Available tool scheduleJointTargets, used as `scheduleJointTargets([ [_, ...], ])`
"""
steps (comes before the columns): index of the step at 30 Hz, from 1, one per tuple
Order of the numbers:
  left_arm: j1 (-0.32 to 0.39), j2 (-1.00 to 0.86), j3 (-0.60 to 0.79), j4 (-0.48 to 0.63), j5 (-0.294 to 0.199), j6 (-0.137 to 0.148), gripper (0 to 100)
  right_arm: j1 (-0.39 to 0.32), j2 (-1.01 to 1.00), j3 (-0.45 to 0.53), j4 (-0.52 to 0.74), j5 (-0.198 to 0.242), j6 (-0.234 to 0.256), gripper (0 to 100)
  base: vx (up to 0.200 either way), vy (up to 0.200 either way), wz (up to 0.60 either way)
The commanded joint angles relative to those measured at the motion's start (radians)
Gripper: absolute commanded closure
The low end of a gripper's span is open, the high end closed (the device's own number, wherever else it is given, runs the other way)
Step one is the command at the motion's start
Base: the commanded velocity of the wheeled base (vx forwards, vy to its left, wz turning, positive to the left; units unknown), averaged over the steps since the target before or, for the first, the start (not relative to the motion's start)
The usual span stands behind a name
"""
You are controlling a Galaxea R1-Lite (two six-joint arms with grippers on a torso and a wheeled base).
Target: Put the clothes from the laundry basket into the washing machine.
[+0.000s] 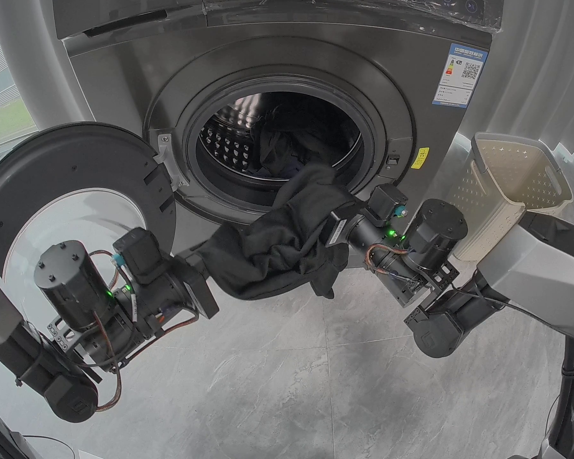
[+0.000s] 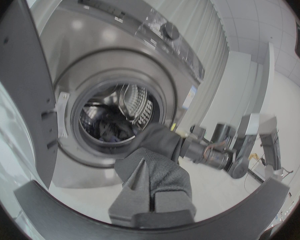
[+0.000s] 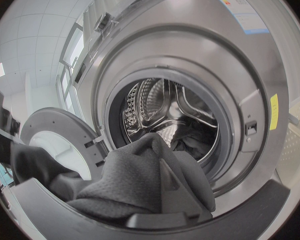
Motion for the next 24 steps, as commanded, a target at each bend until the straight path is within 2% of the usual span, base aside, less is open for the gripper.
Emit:
scheduleJointTargets([
  [1, 0.007, 0.126, 0.041, -0.002, -0.001, 0.023, 100, 0.012, -0.066, 0.005, 0.006, 0.0, 0.001, 100, 0.0, 0.0, 0.0],
  [5, 0.007, 0.164, 0.052, -0.003, 0.002, 0.037, 100, 0.015, -0.066, 0.005, 0.006, 0.0, 0.001, 100, 0.0, 0.0, 0.0],
  [15, 0.019, 0.162, 0.05, -0.002, -0.001, 0.035, 100, 0.017, -0.066, 0.003, 0.006, 0.0, 0.001, 100, 0.0, 0.0, 0.0],
  [16, 0.019, 0.164, 0.053, -0.002, -0.001, 0.034, 0, 0.017, -0.066, 0.003, 0.008, 0.0, 0.001, 100, 0.0, 0.0, 0.0],
  [20, 0.018, 0.167, 0.095, -0.002, -0.006, 0.035, 0, 0.017, -0.067, 0.002, 0.008, 0.0, 0.001, 100, 0.0, 0.0, 0.0],
  [23, 0.01, 0.172, 0.176, -0.002, -0.031, 0.063, 0, 0.017, -0.066, -0.003, 0.009, -0.002, 0.0, 100, 0.0, 0.0, 0.0],
  [24, 0.01, 0.172, 0.176, -0.002, -0.031, 0.063, 0, 0.017, -0.066, -0.003, 0.009, -0.002, 0.0, 100, 0.0, 0.0, 0.0],
])
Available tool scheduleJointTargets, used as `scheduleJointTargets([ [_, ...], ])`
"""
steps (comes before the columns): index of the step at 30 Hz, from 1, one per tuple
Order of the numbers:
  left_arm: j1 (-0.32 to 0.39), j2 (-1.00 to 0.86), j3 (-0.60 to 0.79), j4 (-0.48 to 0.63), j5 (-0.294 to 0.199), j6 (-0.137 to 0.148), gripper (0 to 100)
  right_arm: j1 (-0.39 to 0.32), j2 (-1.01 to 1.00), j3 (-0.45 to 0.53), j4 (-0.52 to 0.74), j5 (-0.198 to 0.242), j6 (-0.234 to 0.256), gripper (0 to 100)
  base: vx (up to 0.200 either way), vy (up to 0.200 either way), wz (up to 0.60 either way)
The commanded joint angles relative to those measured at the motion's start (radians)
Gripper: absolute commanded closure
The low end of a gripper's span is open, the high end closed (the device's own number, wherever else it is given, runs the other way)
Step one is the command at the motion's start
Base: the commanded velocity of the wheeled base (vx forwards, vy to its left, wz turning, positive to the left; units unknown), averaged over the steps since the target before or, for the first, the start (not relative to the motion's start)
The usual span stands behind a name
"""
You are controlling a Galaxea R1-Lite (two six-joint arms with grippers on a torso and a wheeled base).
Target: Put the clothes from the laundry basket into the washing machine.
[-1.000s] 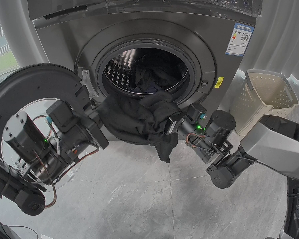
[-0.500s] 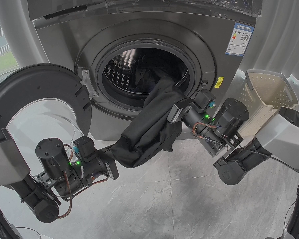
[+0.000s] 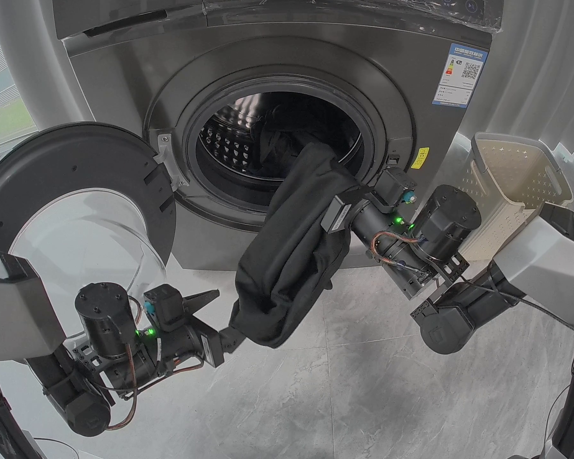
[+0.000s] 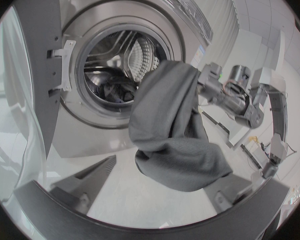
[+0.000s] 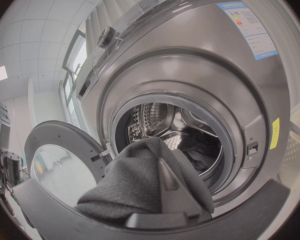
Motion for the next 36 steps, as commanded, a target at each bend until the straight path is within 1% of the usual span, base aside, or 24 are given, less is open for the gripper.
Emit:
scheduleJointTargets([
  [1, -0.011, 0.022, 0.12, -0.001, -0.034, 0.051, 0, 0.002, -0.001, -0.005, 0.001, 0.001, -0.001, 100, 0.0, 0.0, 0.0],
  [2, -0.014, 0.028, 0.149, -0.001, -0.051, 0.069, 0, 0.002, -0.001, -0.005, 0.001, 0.001, -0.001, 100, 0.0, 0.0, 0.0],
  [4, -0.025, 0.033, 0.175, -0.001, -0.08, 0.089, 0, 0.005, 0.001, -0.005, 0.001, -0.001, 0.0, 100, 0.0, 0.0, 0.0],
  [11, -0.033, 0.034, 0.189, -0.001, -0.086, 0.091, 0, 0.012, -0.001, -0.005, 0.001, -0.001, 0.0, 100, 0.0, 0.0, 0.0],
  [13, -0.033, 0.028, 0.169, -0.002, -0.086, 0.091, 0, 0.015, -0.001, 0.001, -0.001, -0.001, 0.002, 100, 0.0, 0.0, 0.0],
  [15, -0.037, 0.021, 0.123, -0.002, -0.083, 0.089, 0, 0.029, -0.002, 0.002, -0.004, -0.001, 0.002, 100, 0.0, 0.0, 0.0],
  [17, -0.054, 0.021, 0.066, -0.002, -0.079, 0.077, 0, 0.034, -0.002, 0.002, -0.004, -0.002, 0.002, 100, 0.0, 0.0, 0.0],
  [20, -0.079, 0.048, -0.012, -0.002, -0.072, 0.072, 0, 0.046, -0.004, 0.001, 0.001, -0.002, 0.002, 100, 0.0, 0.0, 0.0],
  [21, -0.079, 0.048, -0.012, -0.002, -0.072, 0.072, 0, 0.046, -0.004, 0.001, 0.001, -0.002, 0.002, 100, 0.0, 0.0, 0.0],
  [24, -0.082, 0.103, -0.112, -0.004, -0.068, 0.068, 0, 0.057, -0.005, 0.001, 0.003, -0.002, 0.0, 100, 0.0, 0.0, 0.0],
  [27, -0.074, 0.14, -0.196, -0.002, -0.066, 0.054, 0, 0.06, -0.005, -0.002, 0.003, -0.002, 0.002, 100, 0.0, 0.0, 0.0],
  [28, -0.072, 0.163, -0.247, -0.004, -0.057, 0.045, 0, 0.065, -0.007, -0.004, 0.003, -0.002, 0.002, 100, 0.0, 0.0, 0.0],
  [29, -0.072, 0.176, -0.274, -0.004, -0.048, 0.041, 0, 0.068, -0.007, -0.004, 0.003, -0.002, 0.002, 100, 0.0, 0.0, 0.0],
  [32, -0.072, 0.211, -0.339, -0.002, -0.019, 0.041, 0, 0.074, -0.016, -0.004, 0.004, -0.002, 0.002, 100, 0.0, 0.0, 0.0],
  [36, -0.076, 0.235, -0.382, -0.002, -0.014, 0.041, 0, 0.089, -0.018, -0.001, 0.004, -0.004, 0.0, 100, 0.0, 0.0, 0.0],
])
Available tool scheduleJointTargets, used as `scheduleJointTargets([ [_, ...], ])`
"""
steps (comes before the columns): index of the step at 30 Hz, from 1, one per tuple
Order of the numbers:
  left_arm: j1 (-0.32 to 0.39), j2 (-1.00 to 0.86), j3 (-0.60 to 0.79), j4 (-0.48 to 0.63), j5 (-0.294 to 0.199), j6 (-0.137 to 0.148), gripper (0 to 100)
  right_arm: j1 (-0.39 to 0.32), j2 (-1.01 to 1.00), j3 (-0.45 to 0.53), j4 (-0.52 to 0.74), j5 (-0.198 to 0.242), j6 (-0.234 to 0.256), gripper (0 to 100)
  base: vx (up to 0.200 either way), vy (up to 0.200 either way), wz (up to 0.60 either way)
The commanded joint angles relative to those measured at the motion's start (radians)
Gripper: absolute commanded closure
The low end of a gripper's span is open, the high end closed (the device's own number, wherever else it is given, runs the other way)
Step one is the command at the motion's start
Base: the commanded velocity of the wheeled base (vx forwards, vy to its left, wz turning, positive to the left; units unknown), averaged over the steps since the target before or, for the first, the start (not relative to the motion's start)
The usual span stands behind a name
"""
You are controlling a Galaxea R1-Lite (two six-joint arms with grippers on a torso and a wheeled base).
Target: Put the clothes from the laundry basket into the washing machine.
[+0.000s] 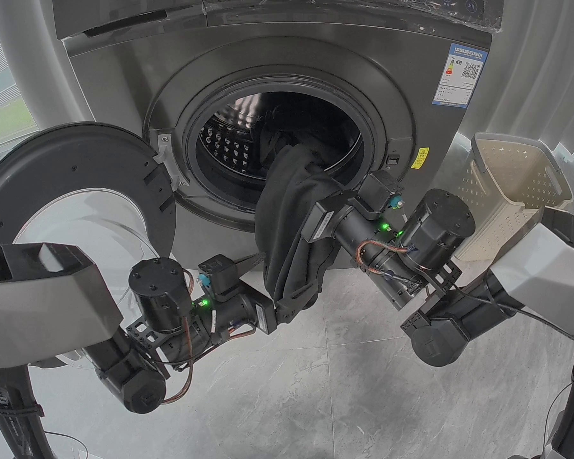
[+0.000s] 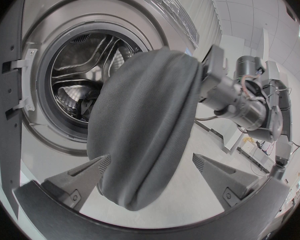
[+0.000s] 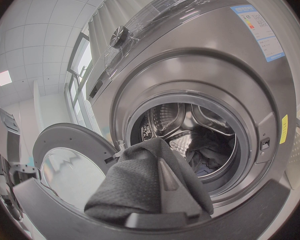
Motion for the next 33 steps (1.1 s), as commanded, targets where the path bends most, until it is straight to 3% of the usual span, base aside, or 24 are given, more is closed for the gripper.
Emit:
scheduleJointTargets([
  [1, 0.0, 0.087, -0.106, 0.0, 0.016, -0.003, 0, 0.024, -0.008, 0.003, 0.0, -0.001, 0.001, 100, 0.0, 0.0, 0.0],
  [6, 0.003, 0.096, -0.159, 0.0, 0.022, -0.01, 0, 0.039, -0.01, 0.005, 0.0, -0.011, 0.001, 100, 0.0, 0.0, 0.0],
  [9, 0.005, 0.096, -0.193, 0.0, 0.028, -0.039, 0, 0.048, -0.01, 0.006, 0.0, -0.011, 0.002, 100, 0.0, 0.0, 0.0],
  [12, 0.017, 0.107, -0.219, 0.0, 0.053, -0.047, 0, 0.057, -0.011, 0.006, 0.0, -0.012, 0.004, 100, 0.0, 0.0, 0.0],
  [21, 0.089, 0.176, -0.307, 0.0, 0.069, -0.046, 0, 0.084, -0.045, 0.057, 0.0, -0.024, 0.004, 100, 0.0, 0.0, 0.0],
  [33, 0.098, 0.19, -0.321, 0.001, 0.074, -0.046, 0, 0.1, -0.073, 0.077, 0.002, -0.024, 0.007, 100, 0.0, 0.0, 0.0],
])
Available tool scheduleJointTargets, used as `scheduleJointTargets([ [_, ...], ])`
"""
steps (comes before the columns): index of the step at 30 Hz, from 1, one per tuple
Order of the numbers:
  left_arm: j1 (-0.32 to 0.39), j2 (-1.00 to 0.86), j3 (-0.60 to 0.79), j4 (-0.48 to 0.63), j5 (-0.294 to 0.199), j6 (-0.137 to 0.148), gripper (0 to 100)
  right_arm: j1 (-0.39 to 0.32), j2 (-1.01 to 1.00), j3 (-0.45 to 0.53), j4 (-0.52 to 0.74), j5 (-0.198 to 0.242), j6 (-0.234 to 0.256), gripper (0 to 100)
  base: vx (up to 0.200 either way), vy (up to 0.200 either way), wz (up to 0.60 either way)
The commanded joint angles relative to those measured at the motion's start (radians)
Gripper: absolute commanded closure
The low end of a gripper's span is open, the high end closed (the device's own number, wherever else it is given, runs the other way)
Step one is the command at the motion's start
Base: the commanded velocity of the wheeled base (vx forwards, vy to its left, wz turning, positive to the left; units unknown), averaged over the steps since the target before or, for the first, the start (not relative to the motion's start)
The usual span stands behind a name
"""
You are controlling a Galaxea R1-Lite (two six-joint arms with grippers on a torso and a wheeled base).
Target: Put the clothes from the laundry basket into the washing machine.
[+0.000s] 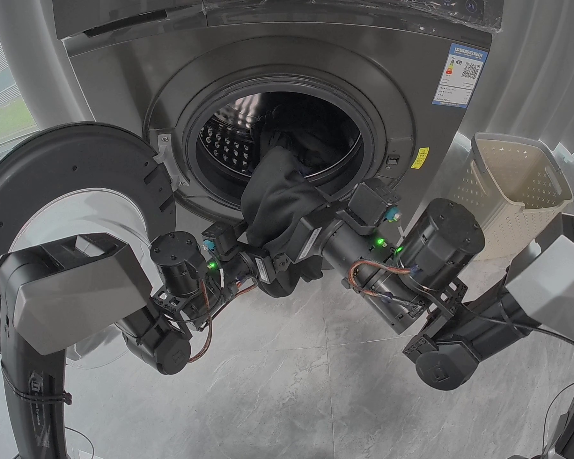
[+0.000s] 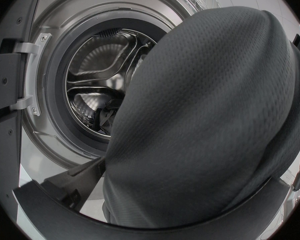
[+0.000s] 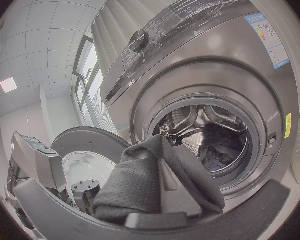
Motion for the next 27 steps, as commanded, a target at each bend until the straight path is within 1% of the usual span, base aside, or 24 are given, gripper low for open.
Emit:
scheduleJointTargets([
  [1, 0.004, 0.005, -0.002, 0.0, 0.0, -0.002, 0, 0.004, -0.006, 0.001, -0.001, 0.0, 0.001, 100, 0.0, 0.0, 0.0],
  [3, 0.004, 0.005, -0.004, 0.0, 0.0, -0.002, 0, 0.004, -0.004, 0.001, -0.002, 0.0, 0.001, 100, 0.0, 0.0, 0.0],
  [4, 0.004, 0.005, -0.008, 0.0, 0.0, -0.002, 100, 0.004, -0.004, 0.001, -0.002, 0.0, 0.003, 100, 0.0, 0.0, 0.0],
  [9, 0.004, -0.001, -0.008, -0.001, 0.009, -0.005, 100, -0.007, -0.003, 0.003, -0.002, -0.002, 0.003, 100, 0.0, 0.0, 0.0],
  [12, 0.013, -0.021, -0.007, -0.001, 0.022, -0.022, 100, -0.03, -0.003, 0.001, -0.002, -0.002, 0.006, 100, 0.0, 0.0, 0.0],
  [17, 0.013, -0.092, 0.026, -0.001, 0.022, -0.023, 100, -0.065, -0.001, 0.004, -0.005, -0.002, 0.017, 100, 0.0, 0.0, 0.0],
  [22, 0.002, -0.147, 0.078, -0.001, 0.032, -0.026, 100, -0.073, -0.003, 0.029, -0.016, -0.002, 0.023, 100, 0.0, 0.0, 0.0],
  [27, 0.0, -0.17, 0.088, -0.001, 0.034, -0.028, 100, -0.087, 0.0, 0.032, -0.016, -0.002, 0.024, 100, 0.0, 0.0, 0.0],
])
